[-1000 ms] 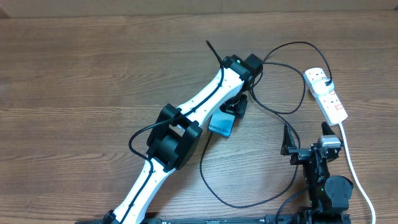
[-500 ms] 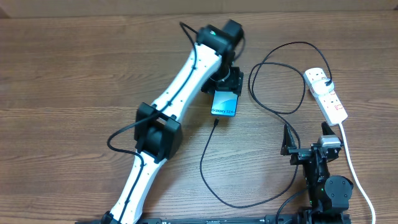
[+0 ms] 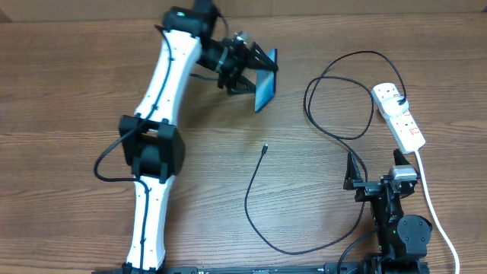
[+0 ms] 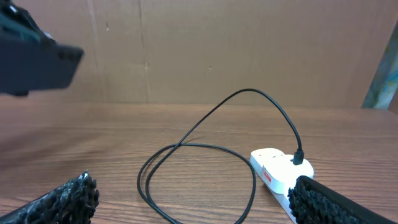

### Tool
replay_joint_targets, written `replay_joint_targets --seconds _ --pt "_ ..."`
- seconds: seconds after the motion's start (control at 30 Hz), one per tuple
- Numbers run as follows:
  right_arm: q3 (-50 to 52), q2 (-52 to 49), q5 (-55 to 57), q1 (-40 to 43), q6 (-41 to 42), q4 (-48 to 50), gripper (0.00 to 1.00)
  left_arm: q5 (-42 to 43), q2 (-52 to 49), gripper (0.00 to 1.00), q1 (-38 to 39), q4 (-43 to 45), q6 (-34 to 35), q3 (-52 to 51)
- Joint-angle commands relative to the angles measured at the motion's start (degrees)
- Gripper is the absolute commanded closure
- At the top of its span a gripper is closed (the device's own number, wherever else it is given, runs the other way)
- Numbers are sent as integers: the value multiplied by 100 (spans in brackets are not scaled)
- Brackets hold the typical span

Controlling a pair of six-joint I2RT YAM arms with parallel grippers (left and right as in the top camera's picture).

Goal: Plug charger to phone and switch on socket
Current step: 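Carry the held phone up and left, away from the cable, then raise the right arm and open the right gripper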

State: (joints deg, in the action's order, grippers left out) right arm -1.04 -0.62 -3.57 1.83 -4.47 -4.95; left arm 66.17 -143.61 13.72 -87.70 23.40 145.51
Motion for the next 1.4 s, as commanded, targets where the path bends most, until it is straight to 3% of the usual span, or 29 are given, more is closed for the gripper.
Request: replay_joint_targets --seconds 0.0,0.2,0.63,0.8,1.13,1.37 --pt "57 46 50 -17 11 31 0 1749 48 27 -236 -13 -46 186" --pt "57 46 50 -17 11 31 0 2245 48 27 -511 -11 575 186" --pt "57 46 50 -17 11 31 0 2437 48 30 -750 -9 1773 186" --pt "57 46 50 -17 11 31 0 2437 48 33 -935 -11 1906 186" --pt "57 46 48 -17 11 111 0 2437 48 31 -1244 -13 1947 184" --pt "57 46 -1342 -22 13 398 0 2437 48 30 -1274 -13 1952 186"
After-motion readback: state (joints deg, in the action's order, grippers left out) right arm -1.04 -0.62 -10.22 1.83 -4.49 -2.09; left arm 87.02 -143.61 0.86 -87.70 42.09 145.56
